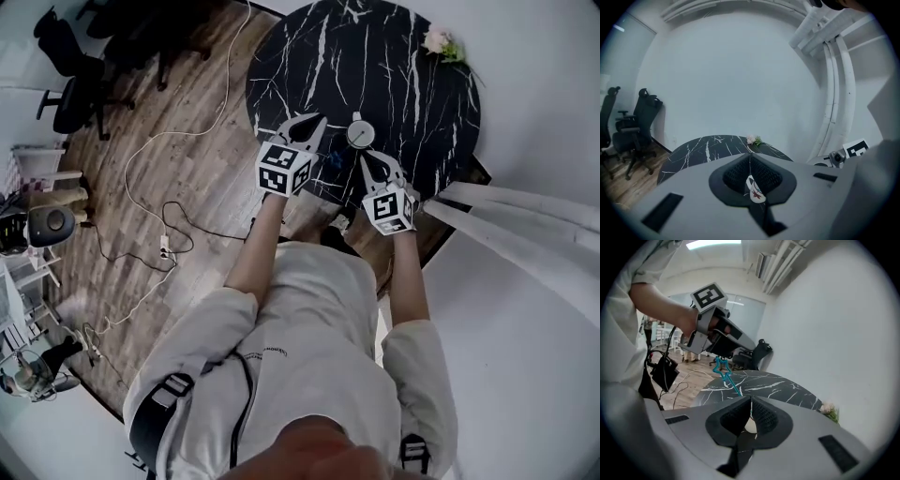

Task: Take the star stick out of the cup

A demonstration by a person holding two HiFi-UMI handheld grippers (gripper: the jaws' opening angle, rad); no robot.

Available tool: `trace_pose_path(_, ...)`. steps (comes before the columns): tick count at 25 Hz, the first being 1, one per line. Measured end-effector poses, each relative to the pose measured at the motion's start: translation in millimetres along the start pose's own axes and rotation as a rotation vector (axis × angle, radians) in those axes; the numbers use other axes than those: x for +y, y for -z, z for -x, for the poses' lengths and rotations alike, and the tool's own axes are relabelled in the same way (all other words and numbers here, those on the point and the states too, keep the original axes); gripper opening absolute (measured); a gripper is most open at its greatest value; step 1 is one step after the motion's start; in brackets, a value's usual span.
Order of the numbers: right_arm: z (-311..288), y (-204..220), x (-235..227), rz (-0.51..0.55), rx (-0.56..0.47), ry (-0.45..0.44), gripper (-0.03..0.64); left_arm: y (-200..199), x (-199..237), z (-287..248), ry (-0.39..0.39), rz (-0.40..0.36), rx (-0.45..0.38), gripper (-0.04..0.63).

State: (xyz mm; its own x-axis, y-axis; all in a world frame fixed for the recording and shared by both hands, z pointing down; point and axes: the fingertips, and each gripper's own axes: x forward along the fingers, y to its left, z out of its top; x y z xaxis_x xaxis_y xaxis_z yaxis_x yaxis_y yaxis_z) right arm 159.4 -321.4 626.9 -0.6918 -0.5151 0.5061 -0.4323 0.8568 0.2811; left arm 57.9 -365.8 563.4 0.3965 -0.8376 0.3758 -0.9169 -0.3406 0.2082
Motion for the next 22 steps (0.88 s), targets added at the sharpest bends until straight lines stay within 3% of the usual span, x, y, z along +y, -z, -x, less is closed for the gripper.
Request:
trace_pose_path(4, -7.4, -11.1, 16.8, 0.092, -0.038, -0.062, 0.035, -1.1, 7.0, 6.3, -0.061, 0.020, -0.020, 0.025)
trace_pose_path(10, -9.2, -19.7, 40.7, 0.138, -0.075, -0.144, 0.046, 6.1, 4.3, 17.3, -0.127, 0.031, -0.024, 0.025)
trace_pose_path(12, -11.7, -16.0, 46.4, 0.154, -0.062, -0.156, 0.139, 9.1, 0.9, 21.1, -0.141, 0.014, -0.016, 0.025)
trace_pose_path(17, -17.5, -25.7, 48.6, 0.197, -0.065, -0.118, 0.138, 9.5, -2.3, 30.2, -0.168, -0.009, -0.011, 0.025)
trace_pose_path(22, -20.9, -40.9, 48.3, 0.218, -0.088, -0.109, 0.085, 4.1, -3.3, 35.7, -0.187, -0.005, -0.033, 0.025)
